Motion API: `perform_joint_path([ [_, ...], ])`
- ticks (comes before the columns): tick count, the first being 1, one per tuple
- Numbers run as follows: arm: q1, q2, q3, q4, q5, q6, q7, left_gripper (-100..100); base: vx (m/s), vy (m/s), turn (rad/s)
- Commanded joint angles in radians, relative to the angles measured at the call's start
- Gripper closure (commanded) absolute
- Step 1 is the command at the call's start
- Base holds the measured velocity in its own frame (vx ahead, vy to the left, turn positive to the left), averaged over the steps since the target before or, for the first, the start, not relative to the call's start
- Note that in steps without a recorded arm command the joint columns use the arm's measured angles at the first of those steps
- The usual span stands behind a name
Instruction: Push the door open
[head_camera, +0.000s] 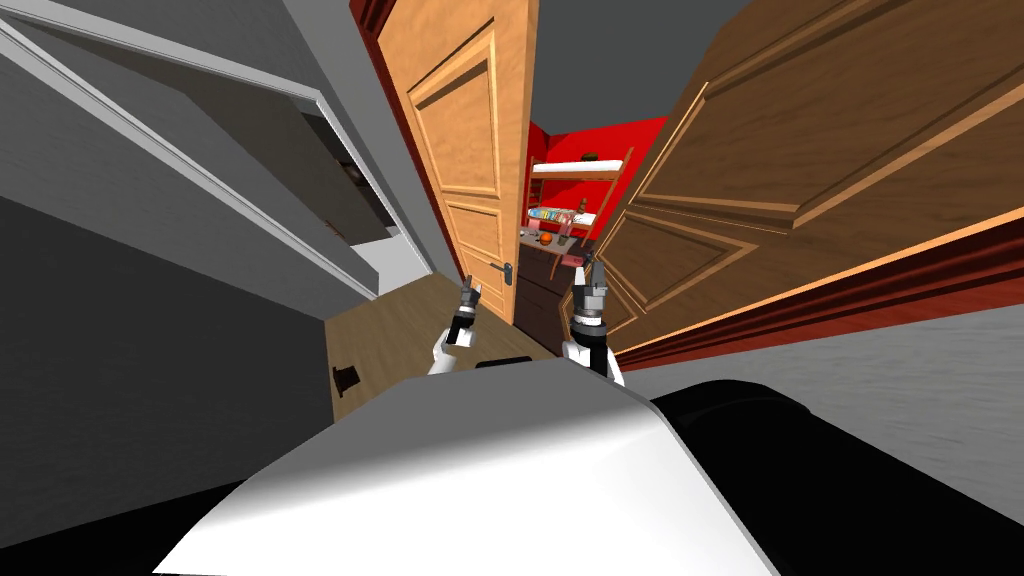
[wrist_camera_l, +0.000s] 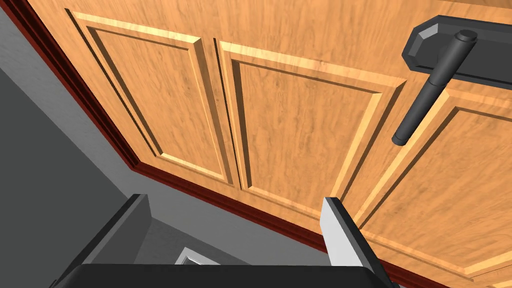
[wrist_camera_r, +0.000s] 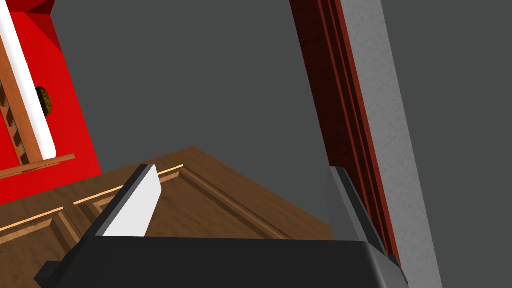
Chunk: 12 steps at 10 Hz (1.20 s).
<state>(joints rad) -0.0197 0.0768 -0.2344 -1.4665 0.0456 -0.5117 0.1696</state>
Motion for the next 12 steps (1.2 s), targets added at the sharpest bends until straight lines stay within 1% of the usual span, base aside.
perform_joint_path([
  [1,-0.022,-0.003,-0.019,0.041,-0.004,0.010,-0.002,-100,0.074,0.106,-0.099],
  [6,-0.109,-0.010,-0.066,0.182,-0.012,0.035,-0.001,-100,0.079,0.111,-0.093],
  [11,-0.189,-0.022,-0.110,0.313,-0.019,0.059,-0.001,-100,0.066,0.104,-0.087],
  [12,-0.189,-0.022,-0.110,0.313,-0.019,0.059,-0.001,-100,0.037,0.073,-0.028],
])
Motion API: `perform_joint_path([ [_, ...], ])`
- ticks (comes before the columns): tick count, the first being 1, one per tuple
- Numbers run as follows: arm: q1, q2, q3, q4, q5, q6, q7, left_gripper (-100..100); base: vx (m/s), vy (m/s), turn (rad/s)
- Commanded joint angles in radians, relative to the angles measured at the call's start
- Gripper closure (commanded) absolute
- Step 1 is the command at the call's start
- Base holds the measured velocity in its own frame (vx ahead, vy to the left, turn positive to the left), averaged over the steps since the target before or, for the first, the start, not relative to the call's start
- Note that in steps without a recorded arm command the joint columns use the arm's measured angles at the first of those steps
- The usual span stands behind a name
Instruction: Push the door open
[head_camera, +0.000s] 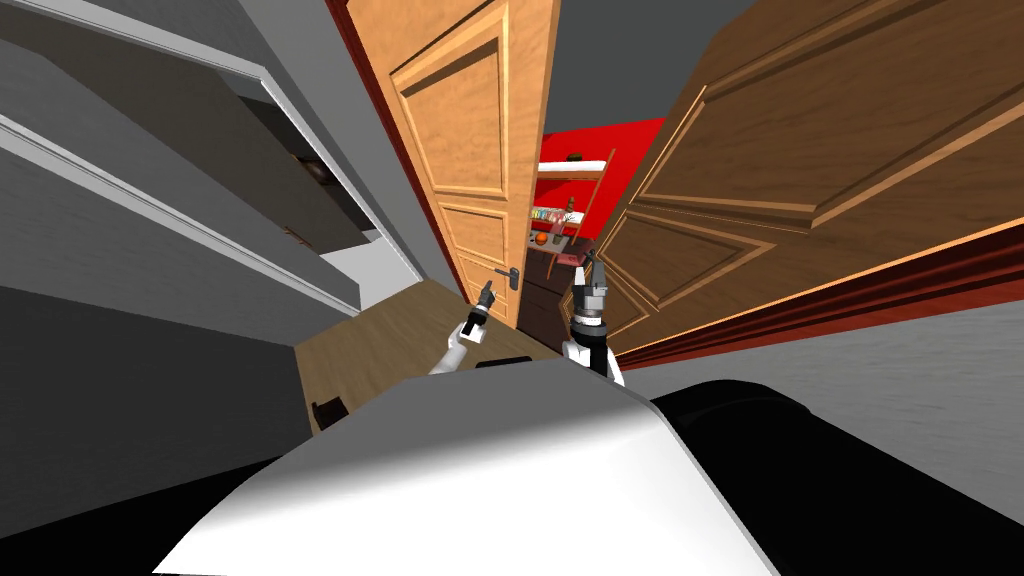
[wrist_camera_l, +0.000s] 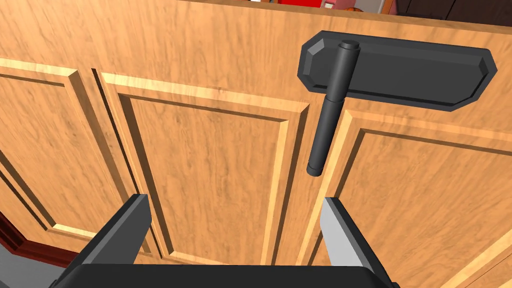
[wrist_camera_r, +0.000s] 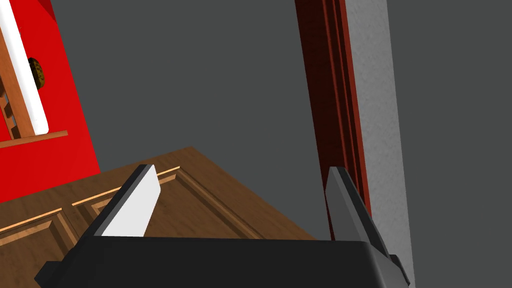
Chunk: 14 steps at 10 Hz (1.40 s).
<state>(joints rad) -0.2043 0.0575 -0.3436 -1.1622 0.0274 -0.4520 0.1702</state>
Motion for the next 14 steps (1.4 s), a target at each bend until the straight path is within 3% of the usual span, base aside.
perform_joint_path([
  [1,-0.020,-0.005,-0.009,0.033,-0.002,0.003,-0.001,-100,0.030,0.057,-0.050],
  [14,-0.184,-0.055,-0.099,0.301,-0.016,0.051,0.000,-100,0.060,0.089,-0.068],
])
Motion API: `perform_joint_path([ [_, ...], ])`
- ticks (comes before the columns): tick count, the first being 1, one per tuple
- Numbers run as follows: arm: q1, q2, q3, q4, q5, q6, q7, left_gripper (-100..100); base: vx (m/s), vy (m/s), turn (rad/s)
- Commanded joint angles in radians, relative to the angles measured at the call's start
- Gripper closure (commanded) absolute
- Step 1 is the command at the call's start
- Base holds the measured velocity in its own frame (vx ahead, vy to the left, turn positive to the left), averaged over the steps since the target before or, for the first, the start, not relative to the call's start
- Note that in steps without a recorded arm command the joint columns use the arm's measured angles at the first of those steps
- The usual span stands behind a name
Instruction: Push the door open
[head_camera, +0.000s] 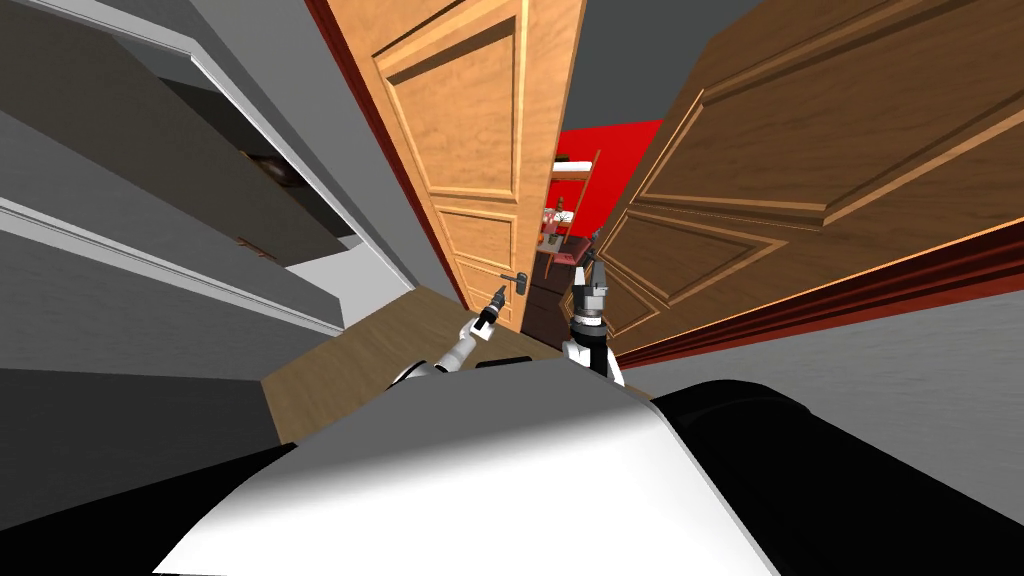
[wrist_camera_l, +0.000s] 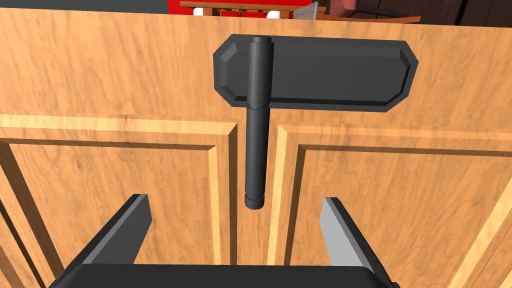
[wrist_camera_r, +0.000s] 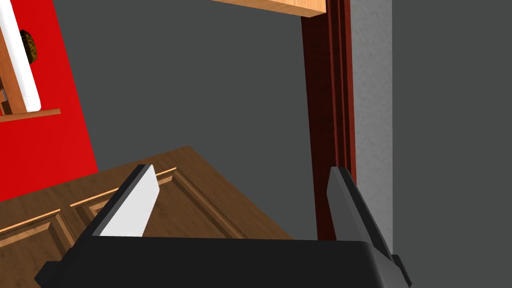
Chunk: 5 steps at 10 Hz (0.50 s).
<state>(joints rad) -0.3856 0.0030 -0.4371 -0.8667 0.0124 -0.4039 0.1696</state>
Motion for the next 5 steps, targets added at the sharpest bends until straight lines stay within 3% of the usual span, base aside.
perform_joint_path([
  [1,0.000,0.000,0.000,0.000,0.000,0.000,0.000,-100,0.034,0.048,-0.016],
  [2,-0.001,0.020,0.004,0.008,0.000,-0.004,-0.002,-100,0.087,-0.037,-0.031],
  [5,0.000,0.033,0.011,0.015,0.000,-0.010,-0.006,-100,0.168,-0.089,-0.024],
])
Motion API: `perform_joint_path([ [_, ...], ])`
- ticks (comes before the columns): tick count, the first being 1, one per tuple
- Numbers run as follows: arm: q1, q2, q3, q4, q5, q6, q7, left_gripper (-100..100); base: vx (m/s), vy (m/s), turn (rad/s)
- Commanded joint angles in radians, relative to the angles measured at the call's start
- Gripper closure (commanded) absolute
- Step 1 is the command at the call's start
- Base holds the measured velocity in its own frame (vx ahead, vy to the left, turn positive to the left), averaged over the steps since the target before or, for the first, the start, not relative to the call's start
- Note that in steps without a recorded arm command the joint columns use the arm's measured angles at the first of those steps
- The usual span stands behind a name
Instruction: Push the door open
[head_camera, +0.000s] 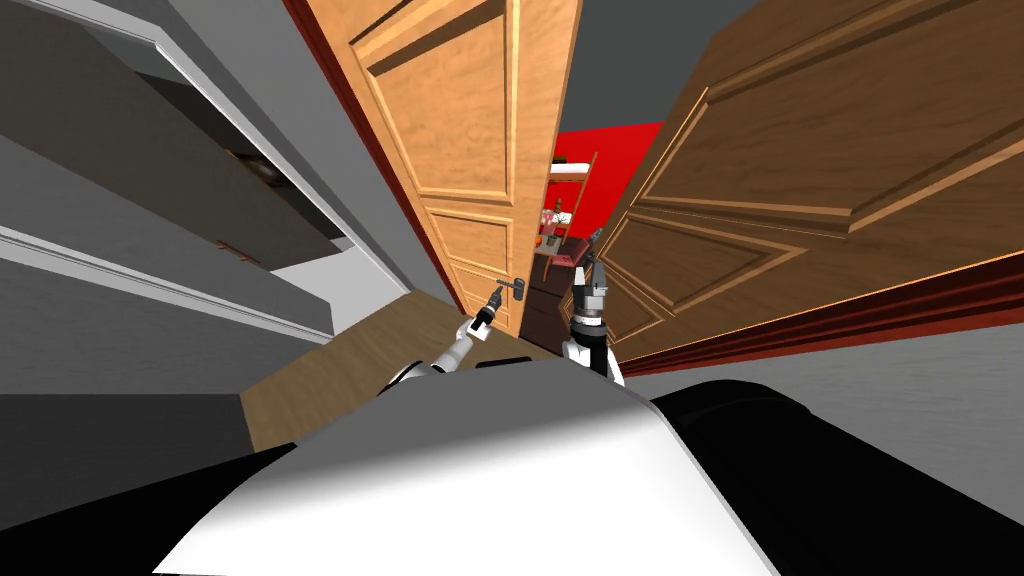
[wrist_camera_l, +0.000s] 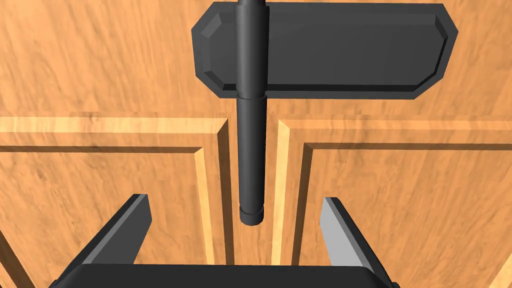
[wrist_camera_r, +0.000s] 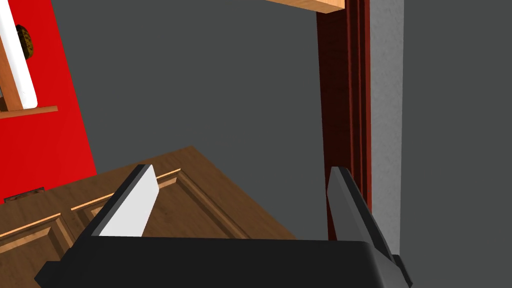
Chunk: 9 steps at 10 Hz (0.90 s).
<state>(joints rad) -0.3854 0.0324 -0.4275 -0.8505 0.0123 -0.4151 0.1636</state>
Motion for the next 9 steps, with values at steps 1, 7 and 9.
perform_joint_path([
  [1,0.000,0.002,0.005,0.002,0.000,-0.002,-0.002,-100,0.178,-0.104,-0.039],
  [7,0.003,-0.028,0.014,0.011,0.000,-0.010,-0.007,100,0.134,-0.072,-0.016],
  [9,0.003,-0.028,0.014,0.011,0.000,-0.010,-0.007,100,-0.023,0.017,-0.011],
])
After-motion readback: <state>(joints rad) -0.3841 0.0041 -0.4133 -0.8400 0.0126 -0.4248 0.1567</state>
